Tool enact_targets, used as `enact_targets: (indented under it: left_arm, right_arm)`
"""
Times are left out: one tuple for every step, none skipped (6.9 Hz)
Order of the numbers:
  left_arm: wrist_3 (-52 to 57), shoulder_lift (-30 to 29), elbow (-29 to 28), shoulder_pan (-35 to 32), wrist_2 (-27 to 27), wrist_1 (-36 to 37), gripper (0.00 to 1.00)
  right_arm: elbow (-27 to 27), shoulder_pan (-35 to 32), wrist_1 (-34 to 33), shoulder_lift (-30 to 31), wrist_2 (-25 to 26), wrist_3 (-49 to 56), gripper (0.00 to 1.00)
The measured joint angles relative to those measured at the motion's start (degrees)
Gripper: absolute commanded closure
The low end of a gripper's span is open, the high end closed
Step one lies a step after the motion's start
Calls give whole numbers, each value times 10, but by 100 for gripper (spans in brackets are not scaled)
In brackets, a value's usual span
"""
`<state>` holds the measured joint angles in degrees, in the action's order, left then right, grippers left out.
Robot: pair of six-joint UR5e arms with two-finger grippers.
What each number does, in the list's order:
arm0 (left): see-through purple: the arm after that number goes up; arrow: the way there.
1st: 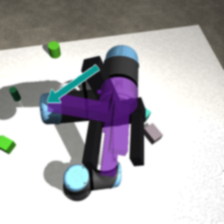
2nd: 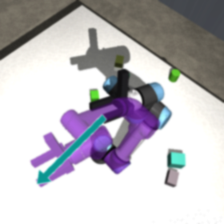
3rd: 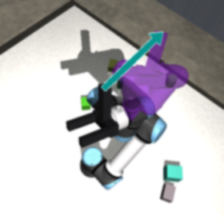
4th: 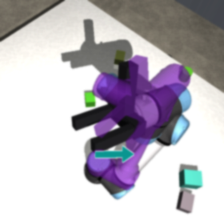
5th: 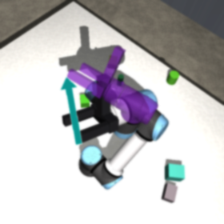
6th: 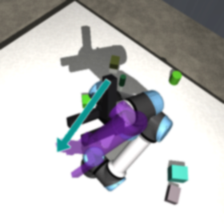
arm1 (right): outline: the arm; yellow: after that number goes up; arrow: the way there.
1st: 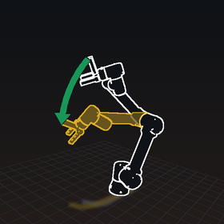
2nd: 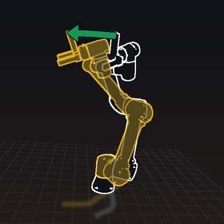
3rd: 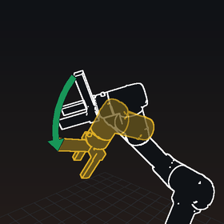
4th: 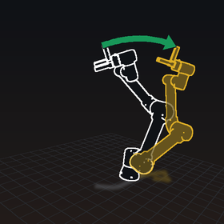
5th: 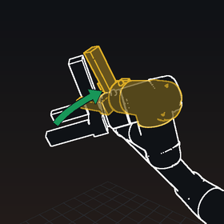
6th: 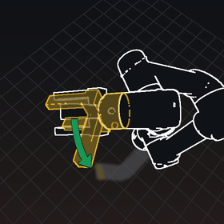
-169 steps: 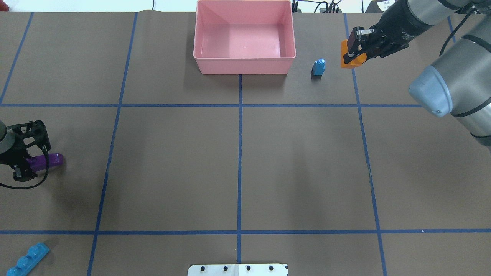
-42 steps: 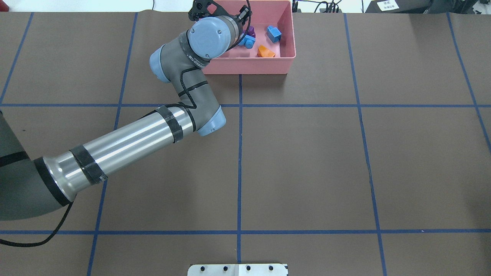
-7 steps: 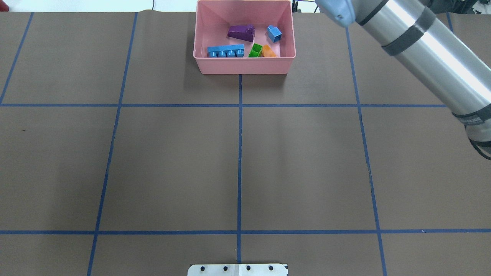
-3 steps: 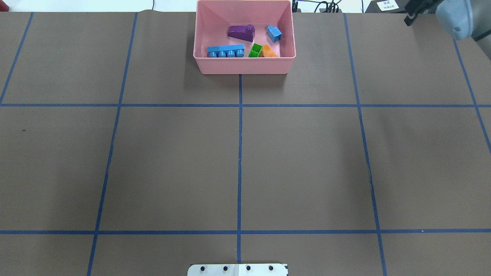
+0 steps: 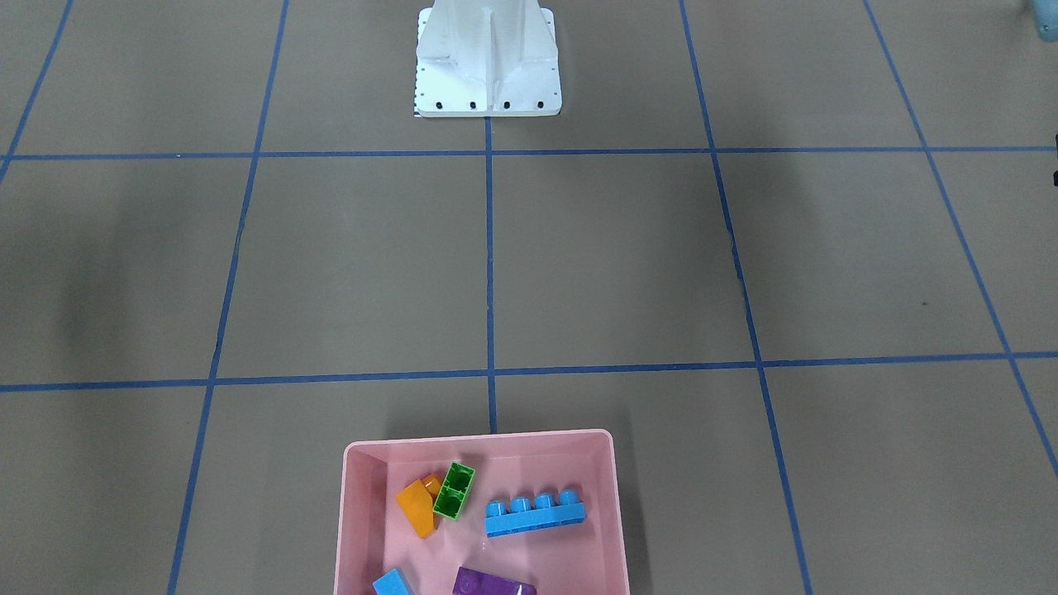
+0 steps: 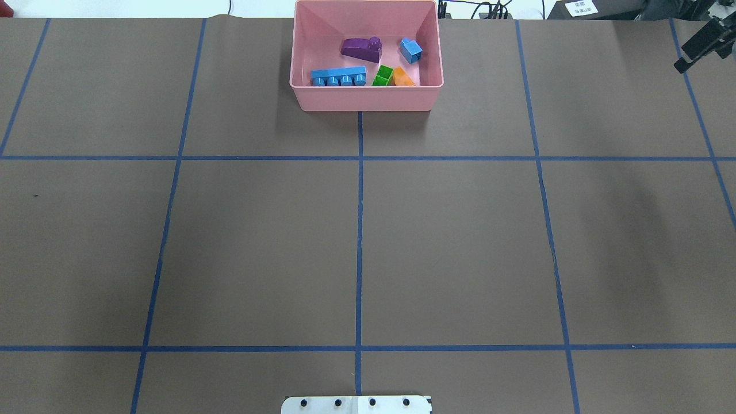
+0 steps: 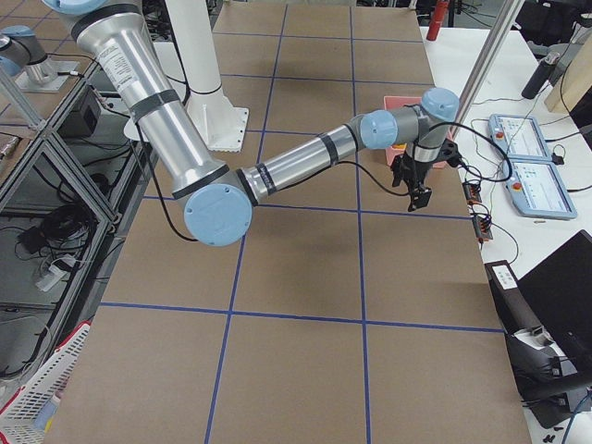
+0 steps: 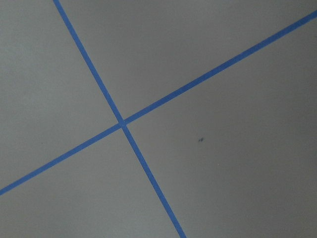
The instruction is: Put all blocks into box
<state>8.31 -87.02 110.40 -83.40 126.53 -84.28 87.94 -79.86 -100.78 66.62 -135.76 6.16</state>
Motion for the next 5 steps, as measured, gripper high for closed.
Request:
enact_targets:
  left_arm:
    - [-14,3,-3,-4,0,-26,0]
    - [-19,10,-17,-6,-2,-58,0]
    - [-21,17,-40,-7,-5,-76,0]
    - [-22,21,-67,-10,-6,-84,0]
    - [-22,22,-89,-16,-5,-85,0]
  right_arm:
    - [2,-14,34,42,-10,4,0]
    - [0,-27,86,88,-14,4,0]
    - [-2,-38,130,125,-15,3,0]
    - [-1,-45,150,152,-13,2,0]
    - [-2,-48,157,166,-9,-9,0]
